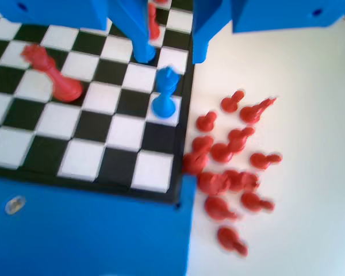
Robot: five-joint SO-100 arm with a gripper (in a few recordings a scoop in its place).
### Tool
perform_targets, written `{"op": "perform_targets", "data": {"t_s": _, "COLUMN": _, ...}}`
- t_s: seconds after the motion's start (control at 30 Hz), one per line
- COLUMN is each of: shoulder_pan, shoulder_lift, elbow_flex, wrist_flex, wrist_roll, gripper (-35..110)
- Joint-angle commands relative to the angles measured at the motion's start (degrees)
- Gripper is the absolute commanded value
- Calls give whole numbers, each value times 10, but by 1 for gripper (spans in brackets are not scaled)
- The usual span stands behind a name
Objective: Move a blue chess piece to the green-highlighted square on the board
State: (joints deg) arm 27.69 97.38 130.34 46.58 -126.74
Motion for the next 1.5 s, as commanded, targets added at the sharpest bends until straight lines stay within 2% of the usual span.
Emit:
{"op": "perform_targets", "data": {"t_s": 0.0, "shoulder_pan": 12, "shoulder_lift": 13, "elbow_flex": 2, "wrist_flex": -9, "wrist_roll": -12, "gripper": 12}}
{"op": "perform_targets", "data": {"t_s": 0.83, "shoulder_pan": 22, "shoulder_lift": -16, "elbow_flex": 66, "wrist_flex": -118, "wrist_roll": -37, "gripper": 12}}
{"op": "perform_targets", "data": {"t_s": 1.47, "shoulder_pan": 20, "shoulder_lift": -25, "elbow_flex": 86, "wrist_flex": -149, "wrist_roll": -45, "gripper": 7}}
